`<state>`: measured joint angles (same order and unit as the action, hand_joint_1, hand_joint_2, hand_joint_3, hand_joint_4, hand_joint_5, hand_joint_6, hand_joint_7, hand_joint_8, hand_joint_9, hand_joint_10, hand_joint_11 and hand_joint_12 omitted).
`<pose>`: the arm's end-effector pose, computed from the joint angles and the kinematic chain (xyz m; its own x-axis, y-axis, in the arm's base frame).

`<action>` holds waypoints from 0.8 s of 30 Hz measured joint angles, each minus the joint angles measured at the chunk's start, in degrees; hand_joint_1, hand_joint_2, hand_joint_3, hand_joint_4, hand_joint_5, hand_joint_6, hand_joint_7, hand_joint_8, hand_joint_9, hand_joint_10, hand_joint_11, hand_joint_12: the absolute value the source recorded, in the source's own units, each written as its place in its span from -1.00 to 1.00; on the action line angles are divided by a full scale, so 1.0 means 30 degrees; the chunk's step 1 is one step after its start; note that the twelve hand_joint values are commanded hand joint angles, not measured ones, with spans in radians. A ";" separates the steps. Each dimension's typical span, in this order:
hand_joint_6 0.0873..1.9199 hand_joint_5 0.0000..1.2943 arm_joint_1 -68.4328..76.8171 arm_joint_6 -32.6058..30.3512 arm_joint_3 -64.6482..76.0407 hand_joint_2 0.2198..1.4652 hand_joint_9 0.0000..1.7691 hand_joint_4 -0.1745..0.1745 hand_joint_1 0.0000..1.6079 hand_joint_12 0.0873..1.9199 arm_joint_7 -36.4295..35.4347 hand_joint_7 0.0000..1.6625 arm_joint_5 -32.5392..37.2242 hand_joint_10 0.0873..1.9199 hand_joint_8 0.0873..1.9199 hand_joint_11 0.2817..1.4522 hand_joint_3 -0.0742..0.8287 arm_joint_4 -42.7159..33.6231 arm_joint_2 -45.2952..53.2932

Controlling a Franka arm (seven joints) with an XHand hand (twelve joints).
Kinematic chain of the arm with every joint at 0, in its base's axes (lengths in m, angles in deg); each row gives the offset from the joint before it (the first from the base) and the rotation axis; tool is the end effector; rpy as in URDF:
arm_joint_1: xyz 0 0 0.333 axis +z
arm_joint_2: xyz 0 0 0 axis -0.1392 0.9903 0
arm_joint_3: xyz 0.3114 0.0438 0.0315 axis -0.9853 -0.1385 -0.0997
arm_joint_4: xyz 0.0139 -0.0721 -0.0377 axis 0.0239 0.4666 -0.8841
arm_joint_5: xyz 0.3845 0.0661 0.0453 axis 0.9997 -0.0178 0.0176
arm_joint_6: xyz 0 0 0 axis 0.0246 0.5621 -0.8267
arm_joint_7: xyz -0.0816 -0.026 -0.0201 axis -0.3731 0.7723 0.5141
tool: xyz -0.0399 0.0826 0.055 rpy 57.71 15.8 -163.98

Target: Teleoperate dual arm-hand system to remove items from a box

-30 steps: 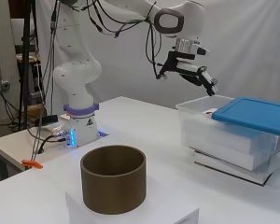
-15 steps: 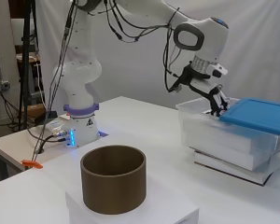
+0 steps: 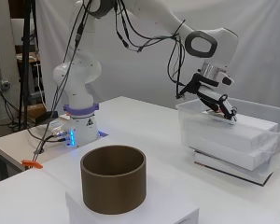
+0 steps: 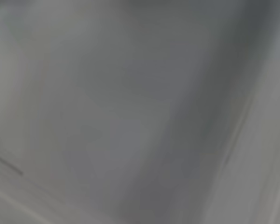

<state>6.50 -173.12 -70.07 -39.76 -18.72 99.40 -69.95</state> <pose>0.5393 0.1952 0.3458 0.3053 0.8917 -0.3342 0.9270 -0.3586 -0.1100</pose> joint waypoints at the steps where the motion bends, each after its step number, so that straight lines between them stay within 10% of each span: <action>1: -1.00 -0.35 0.0045 -0.0001 -0.0166 0.41 -0.35 -0.14 -0.80 -1.00 0.0047 -0.36 -0.0026 -1.00 -1.00 -0.60 -0.88 0.0083 -0.0100; 2: -1.00 -0.35 0.0106 0.0062 -0.0388 0.41 -0.34 -0.15 -0.78 -1.00 0.0181 -0.35 -0.0238 -1.00 -1.00 -0.60 -0.87 0.0249 -0.0271; 3: -0.68 -0.12 0.0147 0.0159 -0.0552 0.46 -0.16 -0.27 -0.32 -0.62 0.0361 -0.20 -0.0389 -0.55 -0.55 -0.48 -0.85 0.0381 -0.0404; 5: 0.02 0.15 0.0173 0.0151 -0.0694 0.54 0.34 0.50 0.07 0.45 0.0551 0.19 -0.0404 0.52 0.54 0.00 -0.83 0.0515 -0.0691; 7: 0.24 0.23 0.0138 -0.0110 -0.0649 0.57 0.53 0.88 0.16 0.83 -0.0066 0.34 -0.0052 0.89 0.91 0.19 -0.83 0.0730 -0.0845; 16: 0.24 0.28 -0.0590 -0.0787 -0.0978 0.56 0.59 1.00 0.19 0.94 -0.2238 0.41 0.1531 1.00 1.00 0.31 -0.84 0.2129 -0.3557; 24: 0.30 0.20 -0.1809 -0.1975 0.1008 0.61 0.49 1.00 0.14 0.91 -0.3165 0.33 0.2709 1.00 1.00 0.09 -0.83 0.7599 -1.2271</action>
<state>1.07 -179.04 -67.04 -49.25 -10.59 122.19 -106.76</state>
